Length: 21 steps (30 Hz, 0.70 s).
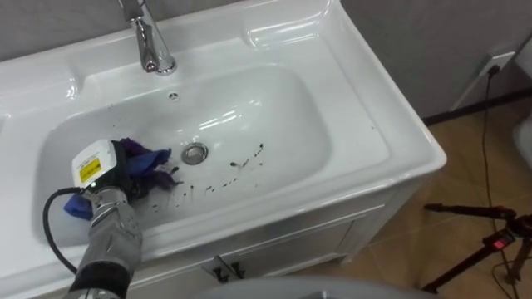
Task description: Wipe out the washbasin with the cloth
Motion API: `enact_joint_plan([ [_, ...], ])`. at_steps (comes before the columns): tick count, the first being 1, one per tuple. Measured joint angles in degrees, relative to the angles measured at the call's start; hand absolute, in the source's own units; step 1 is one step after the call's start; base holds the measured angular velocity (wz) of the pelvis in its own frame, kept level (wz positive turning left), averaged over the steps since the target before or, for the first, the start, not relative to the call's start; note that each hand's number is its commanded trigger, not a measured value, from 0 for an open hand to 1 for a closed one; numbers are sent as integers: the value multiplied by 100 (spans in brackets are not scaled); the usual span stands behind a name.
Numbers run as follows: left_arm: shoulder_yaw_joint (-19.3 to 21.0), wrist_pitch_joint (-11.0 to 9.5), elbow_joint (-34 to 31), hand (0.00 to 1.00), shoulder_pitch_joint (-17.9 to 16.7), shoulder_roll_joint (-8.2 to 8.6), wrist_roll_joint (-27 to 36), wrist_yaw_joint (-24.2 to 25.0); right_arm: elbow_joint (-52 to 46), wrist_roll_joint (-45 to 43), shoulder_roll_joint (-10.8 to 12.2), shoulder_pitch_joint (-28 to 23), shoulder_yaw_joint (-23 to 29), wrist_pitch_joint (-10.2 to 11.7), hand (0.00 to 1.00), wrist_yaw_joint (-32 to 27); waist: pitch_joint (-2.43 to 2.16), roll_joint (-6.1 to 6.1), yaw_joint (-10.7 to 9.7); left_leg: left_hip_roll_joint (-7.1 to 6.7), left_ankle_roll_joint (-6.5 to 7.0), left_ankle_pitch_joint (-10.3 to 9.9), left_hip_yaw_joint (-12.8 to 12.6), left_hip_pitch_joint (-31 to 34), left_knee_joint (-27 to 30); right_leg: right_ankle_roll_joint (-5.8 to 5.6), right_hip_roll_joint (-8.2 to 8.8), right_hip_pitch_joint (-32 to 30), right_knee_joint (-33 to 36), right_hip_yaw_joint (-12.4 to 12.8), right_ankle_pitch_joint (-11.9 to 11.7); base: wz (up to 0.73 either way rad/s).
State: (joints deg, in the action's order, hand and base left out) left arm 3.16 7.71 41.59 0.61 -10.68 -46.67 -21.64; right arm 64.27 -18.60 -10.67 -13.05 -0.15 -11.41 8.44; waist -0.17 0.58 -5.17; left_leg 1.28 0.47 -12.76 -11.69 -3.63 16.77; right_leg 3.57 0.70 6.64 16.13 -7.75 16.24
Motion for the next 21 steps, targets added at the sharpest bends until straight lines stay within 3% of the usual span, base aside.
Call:
enact_joint_plan([
  [8, -126, 34, 159, 100, 516, 28, 1033, 357, 33, 0, 156, 16, -134, -117, 0, -4, 2, 140, -109, 18, 5, 1, -91, 104, 78, -8, 9, -110, 75, 43, -1, -2],
  [16, -285, 216, 222, 100, 863, 64, 1594, 949, 3, -196, 198, 46, -215, -318, 0, 92, 18, 74, -379, 80, 6, 0, -413, 152, 98, -12, 2, -168, 75, 100, -9, -3],
  [21, -285, 272, 289, 100, 1061, 67, 1900, 1109, 3, -227, 196, 16, -311, -364, 0, 186, 46, 21, -412, 125, 6, 0, -551, 274, 145, 4, -8, -361, 183, 173, -14, -8],
])
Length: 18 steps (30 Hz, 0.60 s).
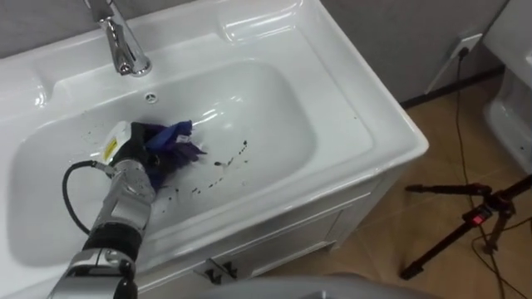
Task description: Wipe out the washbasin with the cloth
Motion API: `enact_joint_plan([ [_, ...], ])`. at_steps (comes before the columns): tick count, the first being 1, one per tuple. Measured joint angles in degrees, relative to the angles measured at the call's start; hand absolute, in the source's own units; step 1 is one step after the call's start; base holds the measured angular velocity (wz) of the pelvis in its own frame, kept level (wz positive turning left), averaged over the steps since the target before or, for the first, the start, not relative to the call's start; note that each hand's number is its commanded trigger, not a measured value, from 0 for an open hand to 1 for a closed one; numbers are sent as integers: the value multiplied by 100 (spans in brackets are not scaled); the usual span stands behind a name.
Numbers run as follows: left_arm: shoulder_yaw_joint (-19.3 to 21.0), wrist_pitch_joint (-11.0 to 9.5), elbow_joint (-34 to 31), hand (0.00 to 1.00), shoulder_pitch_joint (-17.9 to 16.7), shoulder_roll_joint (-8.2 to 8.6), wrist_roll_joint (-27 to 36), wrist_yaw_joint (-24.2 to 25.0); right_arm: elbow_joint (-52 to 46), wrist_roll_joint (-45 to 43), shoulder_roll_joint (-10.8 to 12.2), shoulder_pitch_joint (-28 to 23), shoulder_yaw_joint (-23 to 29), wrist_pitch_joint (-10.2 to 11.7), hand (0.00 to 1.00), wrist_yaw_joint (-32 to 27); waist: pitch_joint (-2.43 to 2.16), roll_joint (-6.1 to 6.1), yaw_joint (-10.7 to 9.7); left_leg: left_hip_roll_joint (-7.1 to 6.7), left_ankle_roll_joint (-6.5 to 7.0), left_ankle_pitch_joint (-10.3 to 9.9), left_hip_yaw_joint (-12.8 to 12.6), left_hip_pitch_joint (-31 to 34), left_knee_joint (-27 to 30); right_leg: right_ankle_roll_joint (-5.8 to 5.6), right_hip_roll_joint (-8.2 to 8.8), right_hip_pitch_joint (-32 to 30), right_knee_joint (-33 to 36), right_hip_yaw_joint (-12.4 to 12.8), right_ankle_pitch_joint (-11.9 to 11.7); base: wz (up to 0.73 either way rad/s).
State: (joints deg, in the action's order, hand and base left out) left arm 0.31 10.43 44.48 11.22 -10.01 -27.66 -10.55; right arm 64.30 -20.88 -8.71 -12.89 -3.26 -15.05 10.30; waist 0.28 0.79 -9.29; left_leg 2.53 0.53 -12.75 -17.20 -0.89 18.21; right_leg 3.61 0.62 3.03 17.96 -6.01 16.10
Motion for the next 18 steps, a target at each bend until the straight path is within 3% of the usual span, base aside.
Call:
enact_joint_plan([
  [10, 0, 4, 12, 100, 62, -3, 2, 195, 1, 2, 9, -17, -3, -8, 0, 108, 11, 34, -25, 71, 35, -28, -237, 33, 142, -5, -5, -21, 43, 67, 0, -3],
  [18, -119, 20, 15, 100, 120, 1, 10, 243, 49, 9, 9, 87, -81, -133, 0, 112, 11, 57, -29, 82, 38, -29, -312, 49, 153, -14, -3, -93, 93, 121, -2, -4],
])
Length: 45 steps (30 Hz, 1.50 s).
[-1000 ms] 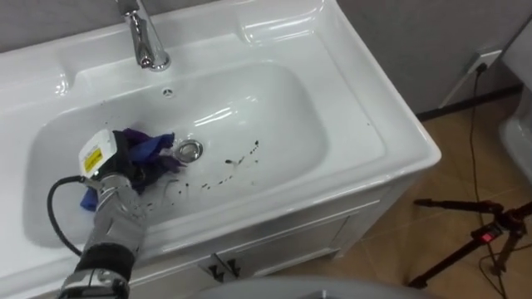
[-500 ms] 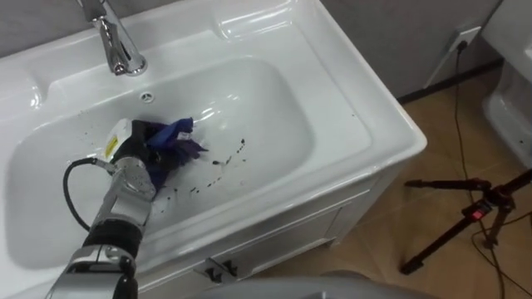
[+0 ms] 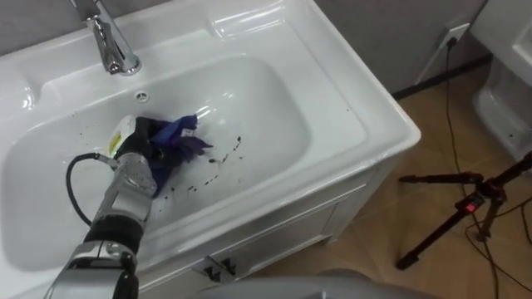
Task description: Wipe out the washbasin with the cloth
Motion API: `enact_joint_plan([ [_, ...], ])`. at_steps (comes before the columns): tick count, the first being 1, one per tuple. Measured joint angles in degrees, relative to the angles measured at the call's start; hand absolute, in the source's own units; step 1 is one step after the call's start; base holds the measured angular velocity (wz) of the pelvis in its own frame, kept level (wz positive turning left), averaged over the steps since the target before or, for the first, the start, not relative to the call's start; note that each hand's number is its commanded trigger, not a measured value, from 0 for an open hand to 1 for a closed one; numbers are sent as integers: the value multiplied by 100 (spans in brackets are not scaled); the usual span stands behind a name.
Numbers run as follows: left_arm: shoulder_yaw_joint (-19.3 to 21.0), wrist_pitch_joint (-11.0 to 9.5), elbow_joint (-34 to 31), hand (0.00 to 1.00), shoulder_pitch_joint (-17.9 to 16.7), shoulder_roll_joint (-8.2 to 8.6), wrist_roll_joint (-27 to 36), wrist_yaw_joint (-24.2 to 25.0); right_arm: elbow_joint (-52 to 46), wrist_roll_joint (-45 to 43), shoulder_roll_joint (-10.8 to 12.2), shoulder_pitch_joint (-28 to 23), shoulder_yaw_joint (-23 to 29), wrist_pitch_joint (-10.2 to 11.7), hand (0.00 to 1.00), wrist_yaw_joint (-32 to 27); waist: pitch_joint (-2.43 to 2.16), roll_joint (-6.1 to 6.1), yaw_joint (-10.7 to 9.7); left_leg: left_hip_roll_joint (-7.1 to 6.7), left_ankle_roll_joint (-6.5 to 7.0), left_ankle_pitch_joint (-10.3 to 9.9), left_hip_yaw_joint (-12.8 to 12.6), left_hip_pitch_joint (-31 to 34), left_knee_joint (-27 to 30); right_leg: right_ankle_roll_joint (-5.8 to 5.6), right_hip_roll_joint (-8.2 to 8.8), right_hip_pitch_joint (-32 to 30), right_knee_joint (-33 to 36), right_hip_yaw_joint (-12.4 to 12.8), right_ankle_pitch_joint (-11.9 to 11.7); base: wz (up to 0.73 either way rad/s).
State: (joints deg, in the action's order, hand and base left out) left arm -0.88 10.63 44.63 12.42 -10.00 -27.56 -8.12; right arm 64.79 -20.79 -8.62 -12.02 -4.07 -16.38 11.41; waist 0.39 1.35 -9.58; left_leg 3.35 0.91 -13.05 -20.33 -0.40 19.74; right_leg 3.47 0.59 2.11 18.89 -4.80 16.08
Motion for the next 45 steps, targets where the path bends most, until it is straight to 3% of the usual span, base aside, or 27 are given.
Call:
enact_joint_plan([
  [5, -411, 260, -173, 100, 166, -12, 7, 259, -28, 34, 1, 97, -151, -73, 0, -63, 3, -21, -13, 18, 53, -43, 6, 64, 73, -16, 1, -46, 33, -19, 5, 0],
  [9, -713, 276, -503, 100, 174, 33, 131, 501, -69, 91, 0, 192, -162, -33, 0, -150, 9, -44, -135, 38, 98, -110, -9, 123, 92, -26, 2, -125, 108, -56, 13, 4],
  [11, -860, 272, -588, 100, 237, 153, 231, 605, -84, 94, -1, 200, -167, 22, 0, -190, 7, -48, -195, 45, 104, -128, -34, 117, 102, -30, 1, -128, 116, -41, 10, -6],
  [18, -942, 318, -639, 100, 392, 207, 218, 783, -62, 70, -19, 295, -265, 12, 0, -201, 5, -95, -418, 104, 96, -172, -157, 125, 191, -30, -15, -202, 209, 17, 10, -10],
  [22, -1133, 329, -712, 100, 410, 207, 207, 784, -51, 102, -71, 300, -317, 34, 0, -250, 16, -185, -529, 127, 115, -204, -208, 122, 202, -40, -14, -222, 251, 32, 10, -4],
  [26, -1133, 329, -743, 100, 410, 204, 209, 788, -47, 111, -79, 298, -355, 89, 0, -252, 30, -249, -564, 137, 121, -214, -299, 115, 203, -50, -12, -281, 334, 98, 24, -9],
  [36, -1293, 328, -1075, 100, 411, 201, 198, 1044, -49, 228, -147, 318, -360, 226, 0, -261, 47, -270, -564, 103, 139, -233, -303, 130, 212, -86, 18, -321, 413, 130, 73, 0],
  [45, -1310, 270, -1264, 100, 355, 181, -466, 1234, -64, 225, -193, 299, -353, 257, 0, -250, 59, -236, -543, 97, 141, -236, -297, 157, 202, -89, 27, -326, 394, 96, 83, 0],
])
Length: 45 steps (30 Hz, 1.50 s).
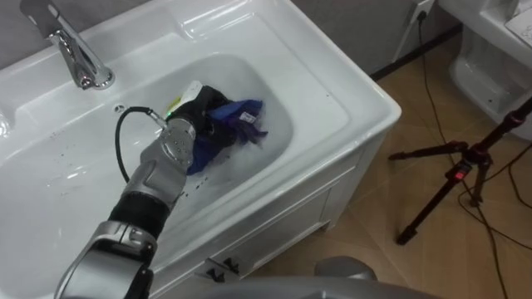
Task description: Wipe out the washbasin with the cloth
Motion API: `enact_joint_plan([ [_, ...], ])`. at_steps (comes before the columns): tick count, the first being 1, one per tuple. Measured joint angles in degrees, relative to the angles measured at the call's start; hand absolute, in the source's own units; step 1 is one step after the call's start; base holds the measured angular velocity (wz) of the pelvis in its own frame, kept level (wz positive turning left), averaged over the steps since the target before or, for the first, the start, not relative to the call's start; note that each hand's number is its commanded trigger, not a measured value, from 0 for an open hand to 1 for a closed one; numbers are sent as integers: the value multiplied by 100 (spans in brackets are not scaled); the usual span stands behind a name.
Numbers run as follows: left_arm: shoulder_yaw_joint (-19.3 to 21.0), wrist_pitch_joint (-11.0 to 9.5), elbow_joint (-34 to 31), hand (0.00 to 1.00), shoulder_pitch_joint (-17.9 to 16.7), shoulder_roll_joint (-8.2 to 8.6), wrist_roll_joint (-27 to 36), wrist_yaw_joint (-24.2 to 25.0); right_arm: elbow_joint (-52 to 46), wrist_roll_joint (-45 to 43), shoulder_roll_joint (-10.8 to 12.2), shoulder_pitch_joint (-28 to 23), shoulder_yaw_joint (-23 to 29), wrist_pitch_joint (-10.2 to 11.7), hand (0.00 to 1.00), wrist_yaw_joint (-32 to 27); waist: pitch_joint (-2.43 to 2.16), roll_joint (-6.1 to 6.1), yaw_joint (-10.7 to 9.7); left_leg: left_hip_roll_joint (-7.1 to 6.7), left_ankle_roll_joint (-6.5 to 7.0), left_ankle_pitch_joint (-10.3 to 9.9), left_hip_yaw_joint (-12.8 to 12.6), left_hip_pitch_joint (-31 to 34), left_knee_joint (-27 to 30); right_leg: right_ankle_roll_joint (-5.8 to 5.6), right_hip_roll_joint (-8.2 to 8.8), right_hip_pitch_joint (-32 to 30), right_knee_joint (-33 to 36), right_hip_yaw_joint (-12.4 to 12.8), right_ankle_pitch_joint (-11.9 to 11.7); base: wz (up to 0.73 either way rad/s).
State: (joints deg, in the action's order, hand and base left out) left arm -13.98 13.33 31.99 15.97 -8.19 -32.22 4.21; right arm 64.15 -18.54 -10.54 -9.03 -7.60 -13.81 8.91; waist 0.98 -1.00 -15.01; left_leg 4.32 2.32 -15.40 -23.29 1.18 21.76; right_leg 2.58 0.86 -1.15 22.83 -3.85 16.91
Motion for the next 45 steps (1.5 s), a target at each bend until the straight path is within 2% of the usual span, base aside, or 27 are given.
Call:
enact_joint_plan([
  [5, 119, -528, 528, 100, -149, 4, -239, -289, 83, 2, -43, -22, 271, 0, 0, -5, 3, 47, 114, -3, -21, -10, -11, -159, -20, 17, -4, 139, -3, 7, 21, -1],
  [7, 218, -620, 571, 100, -290, 13, -416, -427, 70, -5, -47, -18, 286, 0, 0, -15, -15, 86, 134, 5, -35, -16, -15, -186, -14, 29, -12, 170, 6, 20, 35, -4],
  [10, 383, -874, 900, 100, -383, 17, -498, -708, 67, -26, -50, -29, 439, 2, 0, -46, -20, 94, 333, 17, -58, -26, -16, -245, -35, 36, -44, 202, -12, 65, 33, -8],
  [14, 829, -993, 973, 100, -750, 1, -631, -987, 29, -92, -44, -35, 722, 10, 0, -182, -47, 74, 463, -1, -87, -5, -4, -287, -94, 51, -42, 218, -12, 56, 39, -1],
  [15, 893, -996, 973, 100, -805, -13, -652, -1027, -4, -133, -46, -47, 750, 11, 0, -188, -58, 72, 473, -2, -92, -1, -3, -288, -99, 57, -43, 217, -13, 53, 43, 3],
  [17, 1077, -999, 1051, 100, -934, -59, -677, -1152, -52, -238, -53, -114, 893, 17, 0, -194, -129, 54, 584, 5, -113, 6, 0, -288, -99, 85, -56, 217, -17, 36, 59, 0],
  [19, 1134, -999, 1156, 100, -979, -115, -677, -1268, -51, -240, -77, -125, 907, 6, 0, -199, -164, 23, 690, 11, -137, 11, 19, -293, -65, 99, -79, 228, -40, 43, 56, -2],
  [23, 1406, -998, 1310, 100, -1158, -262, -782, -1478, -51, -304, -76, -129, 1010, 16, 0, -350, -173, -36, 782, 2, -186, 15, 314, -280, -3, 158, -108, 317, -117, -31, 52, 1],
  [26, 1609, -998, 1315, 100, -1211, -262, -963, -1487, -56, -440, -78, -131, 1027, 64, 0, -431, -171, -50, 791, 1, -221, 35, 347, -282, -6, 192, -115, 320, -104, -54, 72, 0],
  [34, 1619, -997, 1291, 100, -1214, -263, -1746, -1481, -169, -456, -129, -146, 1270, 226, 0, -447, -167, -109, 936, 10, -252, 53, 459, -253, -6, 233, -121, 325, -112, -98, 97, 1],
  [38, 1670, -987, 1273, 100, -1239, -267, -2019, -1481, -171, -461, -157, -134, 1339, 310, 0, -448, -162, -189, 1075, -3, -288, 77, 483, -242, -23, 253, -123, 305, -110, -101, 111, 0],
  [40, 1791, -982, 1229, 100, -1272, -280, -2144, -1480, -187, -422, -191, -127, 1340, 355, 0, -448, -165, -236, 1081, -5, -297, 82, 494, -242, -28, 263, -123, 302, -108, -122, 118, 0],
  [42, 1846, -971, 1251, 100, -1344, -365, -2184, -1482, -195, -423, -237, -118, 1348, 417, 0, -447, -165, -285, 1087, -6, -312, 91, 529, -239, -32, 269, -109, 302, -109, -200, 120, 0],
  [44, 1885, -957, 1318, 100, -1390, -556, -2211, -1477, -217, -431, -311, -117, 1352, 457, 0, -446, -166, -330, 1091, -6, -324, 98, 656, -197, -12, 286, -83, 304, -115, -373, 130, 5],
  [45, 1908, -946, 1341, 100, -1392, -601, -2230, -1477, -224, -431, -327, -117, 1352, 458, 0, -446, -165, -334, 1089, -6, -332, 103, 687, -181, -6, 291, -74, 303, -117, -425, 133, 14],
])
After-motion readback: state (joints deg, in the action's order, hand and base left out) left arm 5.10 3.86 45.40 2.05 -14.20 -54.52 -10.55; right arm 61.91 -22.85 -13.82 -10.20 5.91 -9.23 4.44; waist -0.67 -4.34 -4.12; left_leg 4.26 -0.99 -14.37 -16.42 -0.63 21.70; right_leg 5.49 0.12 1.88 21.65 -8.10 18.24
